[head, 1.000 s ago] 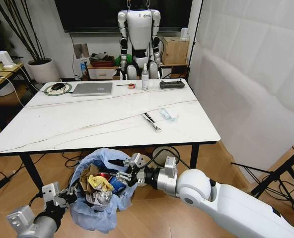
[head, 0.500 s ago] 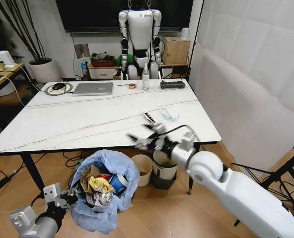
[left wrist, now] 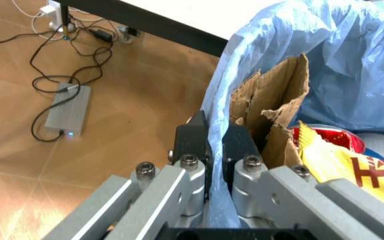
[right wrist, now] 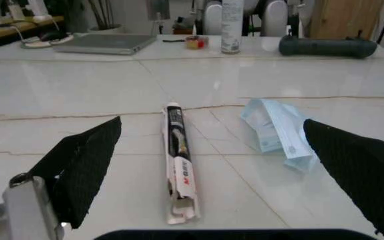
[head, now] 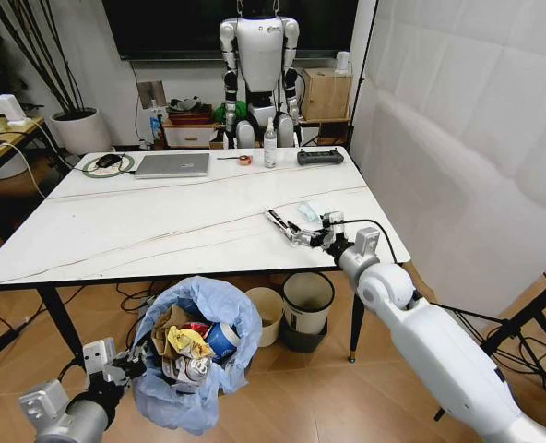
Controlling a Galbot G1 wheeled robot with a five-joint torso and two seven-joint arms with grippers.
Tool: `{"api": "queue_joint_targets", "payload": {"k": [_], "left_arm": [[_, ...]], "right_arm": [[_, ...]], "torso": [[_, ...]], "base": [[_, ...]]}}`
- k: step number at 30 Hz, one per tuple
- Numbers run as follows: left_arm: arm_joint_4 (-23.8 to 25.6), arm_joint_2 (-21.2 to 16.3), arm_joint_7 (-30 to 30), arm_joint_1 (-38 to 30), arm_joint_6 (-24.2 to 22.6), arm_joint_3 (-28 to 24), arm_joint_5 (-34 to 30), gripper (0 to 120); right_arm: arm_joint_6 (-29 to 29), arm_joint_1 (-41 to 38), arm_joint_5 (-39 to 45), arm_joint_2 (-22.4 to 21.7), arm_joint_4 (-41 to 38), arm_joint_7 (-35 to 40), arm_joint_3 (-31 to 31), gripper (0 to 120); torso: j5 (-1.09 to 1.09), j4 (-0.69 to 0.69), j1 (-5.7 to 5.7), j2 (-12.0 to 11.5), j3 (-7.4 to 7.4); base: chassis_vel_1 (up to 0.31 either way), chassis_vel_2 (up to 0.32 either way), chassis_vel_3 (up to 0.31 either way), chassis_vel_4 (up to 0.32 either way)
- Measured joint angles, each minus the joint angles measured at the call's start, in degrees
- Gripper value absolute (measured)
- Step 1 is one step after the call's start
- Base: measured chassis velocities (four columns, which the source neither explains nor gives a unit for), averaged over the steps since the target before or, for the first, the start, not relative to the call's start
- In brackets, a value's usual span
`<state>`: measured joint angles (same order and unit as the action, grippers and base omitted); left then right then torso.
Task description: Pick up the trash bin and place the trash from the table into it.
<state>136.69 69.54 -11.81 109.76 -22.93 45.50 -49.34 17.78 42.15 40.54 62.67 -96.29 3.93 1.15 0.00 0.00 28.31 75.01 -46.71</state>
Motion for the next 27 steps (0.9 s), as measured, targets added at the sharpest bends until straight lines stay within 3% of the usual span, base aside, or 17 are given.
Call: {"api": "queue_joint_targets", "payload": {"k": [3, 11, 27], "left_arm": [[0.0, 0.0, 0.0, -0.1, 0.0, 0.0, -0.1, 0], [-0.2, -0.1, 0.1, -0.5, 0.0, -0.3, -0.2, 0], [-0.4, 0.1, 0.2, -0.5, 0.1, -0.2, -0.3, 0]], "right_arm": [[0.2, -2.1, -5.7, 2.4, 5.4, -0.2, 0.5, 100], [-1.1, -4.4, -7.6, 6.7, 12.9, -1.0, 0.8, 100], [-1.8, -6.0, -7.3, 9.2, 15.8, -2.0, -2.2, 100]], "torso": [[0.00, 0.00, 0.00, 0.0, 0.00], [-0.01, 0.00, -0.01, 0.0, 0.00], [-0.01, 0.00, -0.01, 0.0, 0.01]], "base": [[0.000, 0.000, 0.000, 0.000], [0.000, 0.000, 0.000, 0.000], [0.000, 0.000, 0.000, 0.000]]}}
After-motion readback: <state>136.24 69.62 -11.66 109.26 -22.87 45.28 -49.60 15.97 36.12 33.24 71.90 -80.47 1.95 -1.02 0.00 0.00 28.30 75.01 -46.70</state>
